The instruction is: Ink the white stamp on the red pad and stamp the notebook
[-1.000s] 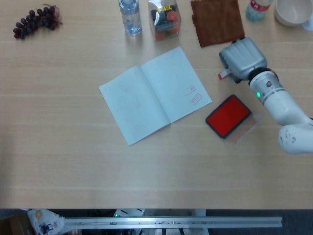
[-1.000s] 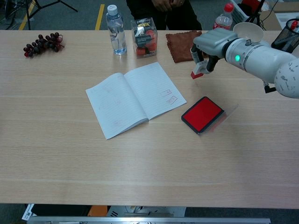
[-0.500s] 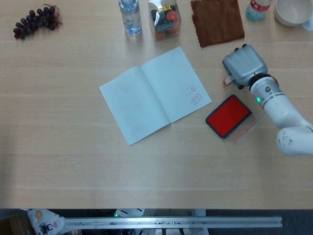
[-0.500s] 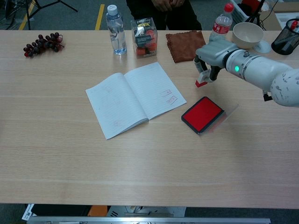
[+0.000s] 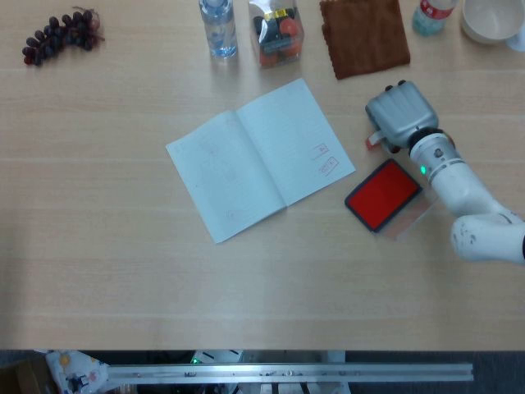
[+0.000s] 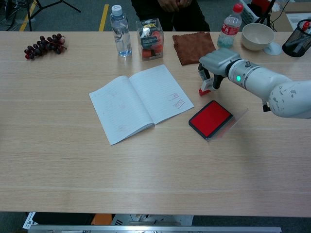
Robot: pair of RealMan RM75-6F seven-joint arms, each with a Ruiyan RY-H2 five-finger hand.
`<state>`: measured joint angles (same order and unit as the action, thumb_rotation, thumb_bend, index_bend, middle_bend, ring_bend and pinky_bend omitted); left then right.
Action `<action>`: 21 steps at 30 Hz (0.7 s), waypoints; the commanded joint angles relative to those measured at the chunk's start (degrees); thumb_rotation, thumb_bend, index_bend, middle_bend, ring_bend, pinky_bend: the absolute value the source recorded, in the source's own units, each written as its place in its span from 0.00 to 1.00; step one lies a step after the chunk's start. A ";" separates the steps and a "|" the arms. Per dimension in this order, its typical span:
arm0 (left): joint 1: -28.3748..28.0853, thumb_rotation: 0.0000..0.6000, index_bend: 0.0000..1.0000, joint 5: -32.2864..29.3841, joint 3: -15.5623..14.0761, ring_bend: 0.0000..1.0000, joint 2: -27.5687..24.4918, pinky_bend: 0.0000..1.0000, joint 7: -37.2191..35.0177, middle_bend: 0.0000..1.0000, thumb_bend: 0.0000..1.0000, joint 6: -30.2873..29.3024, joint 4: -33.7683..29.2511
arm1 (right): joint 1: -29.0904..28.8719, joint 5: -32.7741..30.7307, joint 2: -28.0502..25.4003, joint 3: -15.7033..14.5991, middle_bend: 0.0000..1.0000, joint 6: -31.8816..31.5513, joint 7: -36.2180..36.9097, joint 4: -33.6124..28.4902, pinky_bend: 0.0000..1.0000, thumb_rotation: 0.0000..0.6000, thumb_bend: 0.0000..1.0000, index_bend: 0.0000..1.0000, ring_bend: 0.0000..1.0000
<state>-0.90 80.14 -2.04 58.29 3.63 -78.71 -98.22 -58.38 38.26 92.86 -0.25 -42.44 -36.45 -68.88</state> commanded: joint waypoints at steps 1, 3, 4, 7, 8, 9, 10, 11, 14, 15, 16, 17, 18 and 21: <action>0.02 1.00 0.20 -0.06 -0.02 0.18 -0.06 0.22 -0.11 0.13 0.31 0.01 0.05 | 0.23 0.58 0.40 0.36 0.47 0.17 0.37 0.47 0.32 1.00 0.33 0.68 0.32; 0.05 1.00 0.20 -0.12 -0.05 0.18 -0.01 0.22 -0.20 0.13 0.31 0.06 0.18 | 0.37 1.09 0.44 0.55 0.47 0.24 0.59 0.58 0.32 1.00 0.31 0.66 0.31; 0.05 1.00 0.20 -0.10 -0.08 0.18 -0.04 0.22 -0.21 0.13 0.31 0.08 0.21 | 0.43 1.25 0.44 0.61 0.46 0.27 0.63 0.60 0.32 1.00 0.30 0.65 0.31; -0.02 1.00 0.20 -0.12 -0.15 0.18 0.00 0.22 -0.12 0.13 0.31 0.28 0.24 | 0.64 1.65 0.45 0.82 0.46 0.46 0.80 0.67 0.32 1.00 0.27 0.62 0.31; -0.05 1.00 0.20 -0.11 -0.15 0.18 0.01 0.22 -0.10 0.13 0.31 0.32 0.23 | 0.71 1.77 0.49 0.88 0.46 0.48 0.86 0.73 0.32 1.00 0.26 0.62 0.31; -0.07 1.00 0.20 -0.10 -0.16 0.18 0.03 0.22 -0.06 0.13 0.31 0.34 0.22 | 0.78 1.83 0.54 0.91 0.46 0.53 0.89 0.79 0.32 1.00 0.26 0.61 0.31; -0.10 1.00 0.20 -0.08 -0.15 0.18 0.02 0.22 -0.01 0.13 0.31 0.36 0.20 | 0.85 1.91 0.58 0.95 0.45 0.61 0.90 0.86 0.32 1.00 0.26 0.61 0.31; -0.12 1.00 0.20 -0.07 -0.15 0.18 0.02 0.22 0.01 0.13 0.31 0.38 0.18 | 0.90 1.95 0.64 0.96 0.45 0.63 0.86 0.96 0.32 1.00 0.26 0.61 0.30; -0.15 1.00 0.20 -0.11 -0.17 0.18 0.01 0.22 0.05 0.13 0.31 0.43 0.17 | 1.07 2.08 0.84 1.09 0.45 0.68 0.82 1.25 0.32 1.00 0.24 0.59 0.30; -0.16 1.00 0.20 -0.13 -0.17 0.18 0.00 0.22 0.06 0.13 0.31 0.46 0.16 | 1.12 2.10 0.88 1.15 0.45 0.72 0.85 1.31 0.32 1.00 0.24 0.59 0.30; -0.16 1.00 0.20 -0.16 -0.18 0.18 -0.01 0.22 0.07 0.13 0.31 0.49 0.15 | 1.16 2.17 0.90 1.20 0.45 0.73 0.85 1.36 0.32 1.00 0.24 0.59 0.30; -0.17 1.00 0.20 -0.17 -0.19 0.18 -0.02 0.22 0.09 0.13 0.31 0.50 0.14 | 1.23 2.31 0.94 1.26 0.45 0.74 0.89 1.42 0.32 1.00 0.24 0.59 0.30; -0.17 1.00 0.20 -0.18 -0.18 0.18 -0.02 0.22 0.09 0.13 0.31 0.49 0.12 | 1.28 2.35 0.97 1.31 0.45 0.77 0.92 1.48 0.32 1.00 0.24 0.58 0.30; -0.18 1.00 0.20 -0.17 -0.19 0.18 -0.01 0.22 0.15 0.13 0.31 0.50 0.09 | 1.45 2.59 1.06 1.42 0.44 0.88 0.99 1.68 0.32 1.00 0.24 0.56 0.29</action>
<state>-1.08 79.96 -2.23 58.27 3.76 -78.22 -98.13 -56.94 40.84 93.91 1.16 -41.57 -35.48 -67.20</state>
